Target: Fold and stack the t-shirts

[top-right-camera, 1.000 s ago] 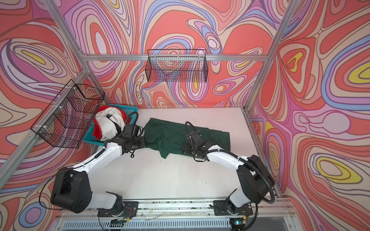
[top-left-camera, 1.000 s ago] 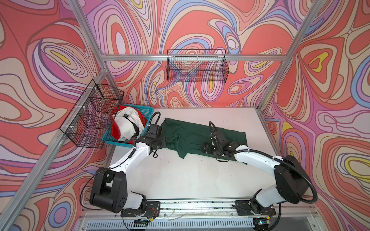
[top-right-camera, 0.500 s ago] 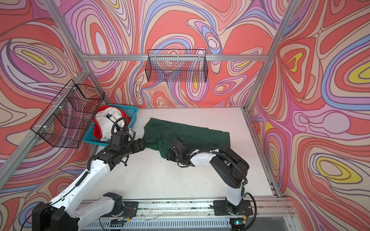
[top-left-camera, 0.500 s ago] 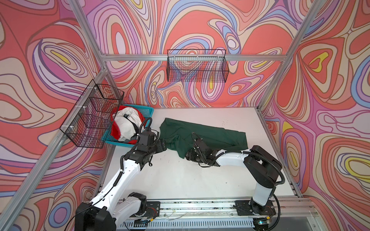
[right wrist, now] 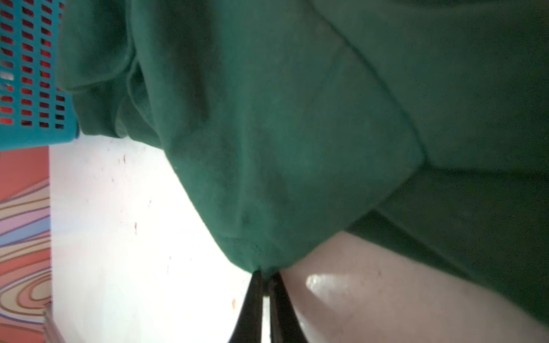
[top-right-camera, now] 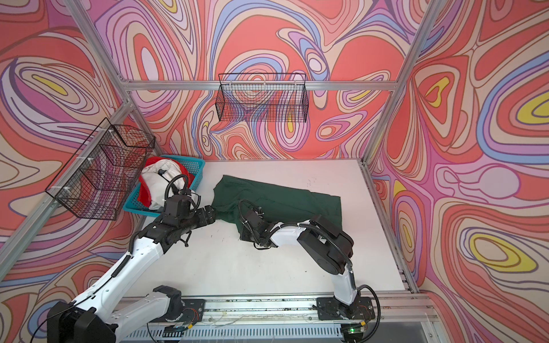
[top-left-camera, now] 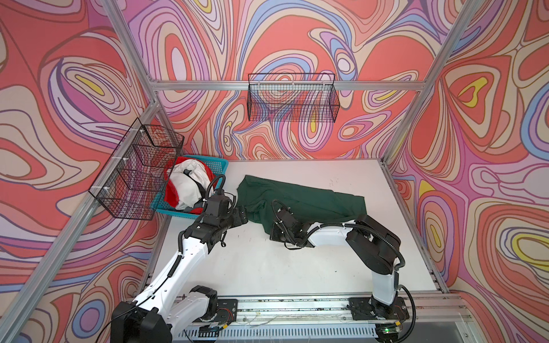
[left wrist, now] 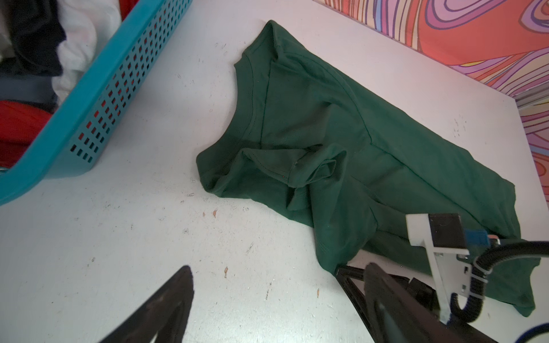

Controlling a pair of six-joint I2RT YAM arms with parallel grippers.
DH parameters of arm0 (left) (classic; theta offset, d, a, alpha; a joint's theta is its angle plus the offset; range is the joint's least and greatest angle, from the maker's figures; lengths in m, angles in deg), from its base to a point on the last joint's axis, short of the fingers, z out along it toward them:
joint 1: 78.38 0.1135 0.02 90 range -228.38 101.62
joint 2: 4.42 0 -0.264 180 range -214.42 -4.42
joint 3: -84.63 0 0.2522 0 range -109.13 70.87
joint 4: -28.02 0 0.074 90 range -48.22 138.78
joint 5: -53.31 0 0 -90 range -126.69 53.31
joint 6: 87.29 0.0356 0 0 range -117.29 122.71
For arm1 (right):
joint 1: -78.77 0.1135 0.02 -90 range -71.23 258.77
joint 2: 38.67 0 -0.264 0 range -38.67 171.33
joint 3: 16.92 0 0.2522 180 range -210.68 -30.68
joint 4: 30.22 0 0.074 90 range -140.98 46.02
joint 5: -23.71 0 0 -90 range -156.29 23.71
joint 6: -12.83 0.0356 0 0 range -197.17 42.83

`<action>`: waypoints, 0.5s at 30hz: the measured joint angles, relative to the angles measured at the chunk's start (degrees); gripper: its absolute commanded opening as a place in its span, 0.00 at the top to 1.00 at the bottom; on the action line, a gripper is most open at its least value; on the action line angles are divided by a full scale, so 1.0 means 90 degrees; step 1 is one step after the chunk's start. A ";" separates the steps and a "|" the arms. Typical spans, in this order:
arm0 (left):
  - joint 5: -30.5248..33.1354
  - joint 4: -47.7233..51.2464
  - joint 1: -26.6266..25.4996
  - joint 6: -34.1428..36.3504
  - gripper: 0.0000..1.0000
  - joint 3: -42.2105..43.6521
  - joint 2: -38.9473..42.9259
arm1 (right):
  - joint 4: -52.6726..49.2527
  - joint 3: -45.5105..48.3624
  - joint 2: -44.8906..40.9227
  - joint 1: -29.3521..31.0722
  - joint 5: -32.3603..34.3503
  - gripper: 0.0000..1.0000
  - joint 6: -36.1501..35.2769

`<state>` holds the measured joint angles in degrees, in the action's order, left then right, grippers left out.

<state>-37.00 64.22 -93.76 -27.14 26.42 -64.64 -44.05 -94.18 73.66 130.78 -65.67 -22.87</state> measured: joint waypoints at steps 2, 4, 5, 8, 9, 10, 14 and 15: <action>0.0032 -0.0002 0.0000 0.0002 0.11 0.0000 -0.0022 | -0.0189 -0.0114 -0.0002 0.0000 0.0148 1.00 -0.0039; 0.0068 0.0000 0.0000 0.0005 0.11 0.0000 -0.0029 | -0.0386 -0.0277 -0.0005 -0.0019 0.0277 1.00 -0.0112; 0.0090 -0.0002 0.0000 0.0005 0.11 0.0000 -0.0029 | -0.0447 -0.0352 -0.0005 -0.0032 0.0318 1.00 -0.0136; 0.0158 -0.0002 0.0000 0.0007 0.11 0.0000 -0.0041 | -0.0583 -0.0622 -0.0012 -0.0134 0.0432 1.00 -0.0202; 0.0187 -0.0007 0.0000 0.0007 0.11 0.0002 -0.0053 | -0.0631 -0.0716 -0.0022 -0.0197 0.0461 1.00 -0.0216; 0.0223 -0.0039 0.0000 0.0010 0.11 0.0017 -0.0066 | -0.0685 -0.0801 -0.0034 -0.0267 0.0471 1.00 -0.0223; 0.0357 -0.0109 0.0000 0.0024 0.11 0.0124 -0.0117 | -0.0743 -0.1042 -0.0051 -0.0682 0.0374 1.00 -0.0226; 0.0376 -0.0117 0.0000 0.0027 0.11 0.0124 -0.0148 | -0.0750 -0.1064 -0.0053 -0.0816 0.0372 1.00 -0.0219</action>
<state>-33.61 63.17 -93.76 -26.90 27.53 -65.98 -50.81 -103.76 73.18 123.44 -62.33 -24.83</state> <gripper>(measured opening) 0.891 0.048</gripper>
